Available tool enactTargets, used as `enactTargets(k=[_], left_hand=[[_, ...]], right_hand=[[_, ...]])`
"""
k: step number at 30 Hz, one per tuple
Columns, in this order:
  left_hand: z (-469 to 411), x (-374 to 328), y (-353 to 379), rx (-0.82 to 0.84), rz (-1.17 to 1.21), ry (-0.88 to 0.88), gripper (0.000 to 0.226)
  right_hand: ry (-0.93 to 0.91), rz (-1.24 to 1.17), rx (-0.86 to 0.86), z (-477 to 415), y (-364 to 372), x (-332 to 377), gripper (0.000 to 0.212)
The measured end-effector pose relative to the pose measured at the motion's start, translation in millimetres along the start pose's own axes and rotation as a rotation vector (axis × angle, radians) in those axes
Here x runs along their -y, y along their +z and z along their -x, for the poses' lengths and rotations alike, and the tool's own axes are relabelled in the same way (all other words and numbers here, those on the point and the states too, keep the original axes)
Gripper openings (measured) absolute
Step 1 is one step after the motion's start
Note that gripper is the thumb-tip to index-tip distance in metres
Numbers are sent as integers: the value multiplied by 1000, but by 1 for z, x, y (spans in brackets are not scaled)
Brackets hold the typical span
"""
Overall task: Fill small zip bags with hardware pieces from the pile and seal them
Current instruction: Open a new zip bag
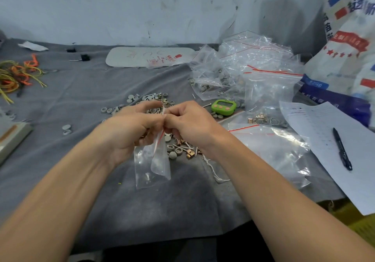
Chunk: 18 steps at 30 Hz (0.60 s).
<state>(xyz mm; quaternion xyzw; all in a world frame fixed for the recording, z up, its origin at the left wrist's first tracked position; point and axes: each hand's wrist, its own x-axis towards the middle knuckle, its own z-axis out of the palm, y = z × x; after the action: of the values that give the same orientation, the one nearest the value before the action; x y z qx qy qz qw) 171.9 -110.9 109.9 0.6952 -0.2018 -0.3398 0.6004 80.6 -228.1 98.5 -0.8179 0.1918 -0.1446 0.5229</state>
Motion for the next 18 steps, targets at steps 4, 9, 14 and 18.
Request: enactTargets(k=[4, 9, 14, 18], left_hand=[[1, -3, 5, -232, -471, 106, 66], [12, -8, 10, -742, -1372, 434, 69], [17, -12, 4, -705, -1509, 447, 24], [11, -1, 0, -670, -1369, 471, 14]], right_hand=[[-15, 356, -52, 3, -2, 4, 26], [11, 634, -140, 4, -3, 0, 25], [81, 771, -428, 4, -5, -1, 26], [-82, 745, -501, 8, 4, 3, 10]])
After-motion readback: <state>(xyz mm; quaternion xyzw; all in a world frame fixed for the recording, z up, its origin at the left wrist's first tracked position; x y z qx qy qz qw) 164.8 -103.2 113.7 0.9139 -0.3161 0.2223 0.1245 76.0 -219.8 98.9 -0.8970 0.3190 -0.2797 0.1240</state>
